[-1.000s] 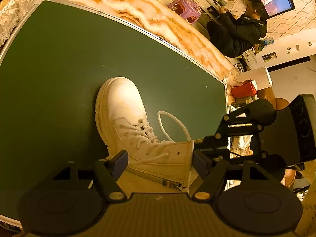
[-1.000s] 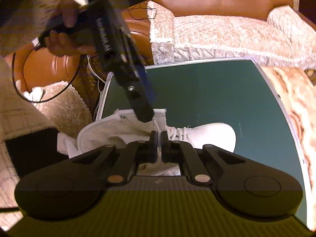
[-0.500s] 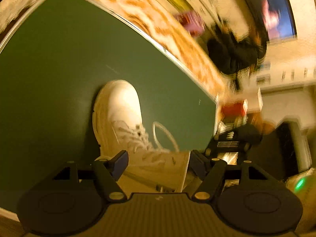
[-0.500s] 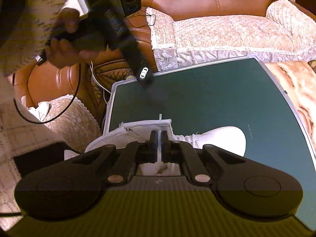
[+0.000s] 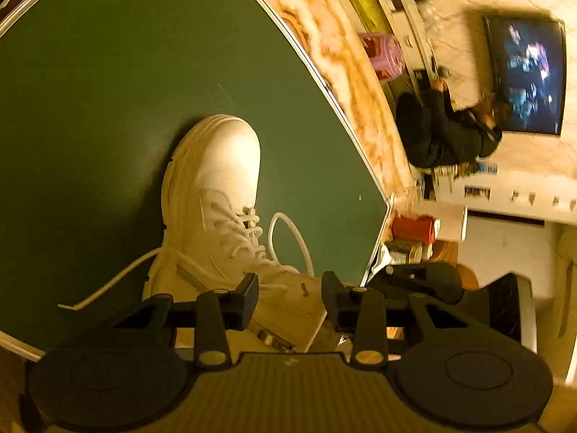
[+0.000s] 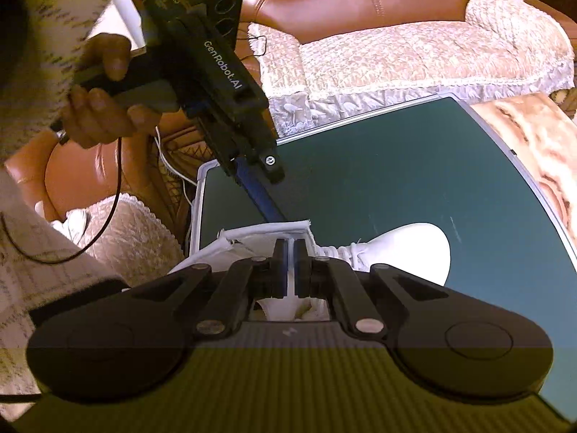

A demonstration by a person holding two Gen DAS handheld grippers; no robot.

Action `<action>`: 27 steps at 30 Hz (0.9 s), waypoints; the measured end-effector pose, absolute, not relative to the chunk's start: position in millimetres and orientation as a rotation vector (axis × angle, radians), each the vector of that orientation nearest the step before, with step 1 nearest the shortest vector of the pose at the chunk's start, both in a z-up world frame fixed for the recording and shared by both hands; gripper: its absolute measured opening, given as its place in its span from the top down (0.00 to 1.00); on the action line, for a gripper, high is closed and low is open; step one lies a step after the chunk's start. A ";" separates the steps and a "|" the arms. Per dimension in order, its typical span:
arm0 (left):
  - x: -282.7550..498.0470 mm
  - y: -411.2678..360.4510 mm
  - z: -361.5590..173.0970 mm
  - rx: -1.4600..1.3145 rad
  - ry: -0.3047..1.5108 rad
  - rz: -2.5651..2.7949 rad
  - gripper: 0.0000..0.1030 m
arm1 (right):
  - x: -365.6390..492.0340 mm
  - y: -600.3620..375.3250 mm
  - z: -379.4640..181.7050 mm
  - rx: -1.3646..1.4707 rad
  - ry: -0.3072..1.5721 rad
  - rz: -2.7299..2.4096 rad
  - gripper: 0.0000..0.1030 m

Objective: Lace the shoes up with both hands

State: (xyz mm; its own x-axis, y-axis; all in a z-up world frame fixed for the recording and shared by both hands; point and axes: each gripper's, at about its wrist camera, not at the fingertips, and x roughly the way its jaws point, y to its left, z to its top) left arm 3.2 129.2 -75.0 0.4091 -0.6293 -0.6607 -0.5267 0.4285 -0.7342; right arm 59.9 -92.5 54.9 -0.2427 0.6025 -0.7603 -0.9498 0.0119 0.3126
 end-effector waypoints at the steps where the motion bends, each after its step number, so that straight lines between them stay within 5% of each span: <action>1: 1.2 127.5 -77.1 -1.235 1.226 -0.073 0.84 | 60.9 -92.5 54.3 -0.472 0.975 1.562 0.95; 2: -1.0 125.7 -79.3 -1.260 1.219 -0.056 0.91 | 61.6 -92.4 53.8 -0.456 0.983 1.553 0.95; 6: 0.6 115.4 -65.5 -1.174 1.196 -0.013 0.96 | 63.5 -96.1 52.0 -0.392 1.025 1.502 0.94; 10: 5.2 106.2 -44.0 -0.980 1.199 0.021 1.00 | 72.1 -105.2 51.6 -0.294 1.078 1.399 0.81; 13: 8.0 100.1 -29.5 -0.763 1.216 0.092 1.00 | 74.6 -118.3 50.4 -0.153 1.146 1.305 0.80; 18: 2.1 114.5 -27.8 -0.827 1.228 0.122 1.00 | 77.7 -141.5 48.2 0.094 1.252 1.133 0.80; 20: -1.2 119.9 -31.7 -0.973 1.226 0.092 0.92 | 75.6 -148.7 46.7 0.161 1.275 1.075 0.80; 22: -2.7 119.0 -36.4 -1.066 1.229 0.080 0.73 | 67.7 -151.4 44.1 0.165 1.273 1.049 0.80; 27: -4.5 108.1 -49.0 -1.173 1.219 0.089 0.73 | 50.2 -159.9 37.6 0.286 1.293 0.982 0.80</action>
State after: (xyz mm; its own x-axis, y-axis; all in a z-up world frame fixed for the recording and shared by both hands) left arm -4.5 108.1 -49.0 0.4153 -0.5073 -0.7551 -0.6118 0.4585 -0.6445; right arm 50.2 -159.9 37.6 -0.0455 0.7401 -0.6709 -0.4472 0.5855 0.6762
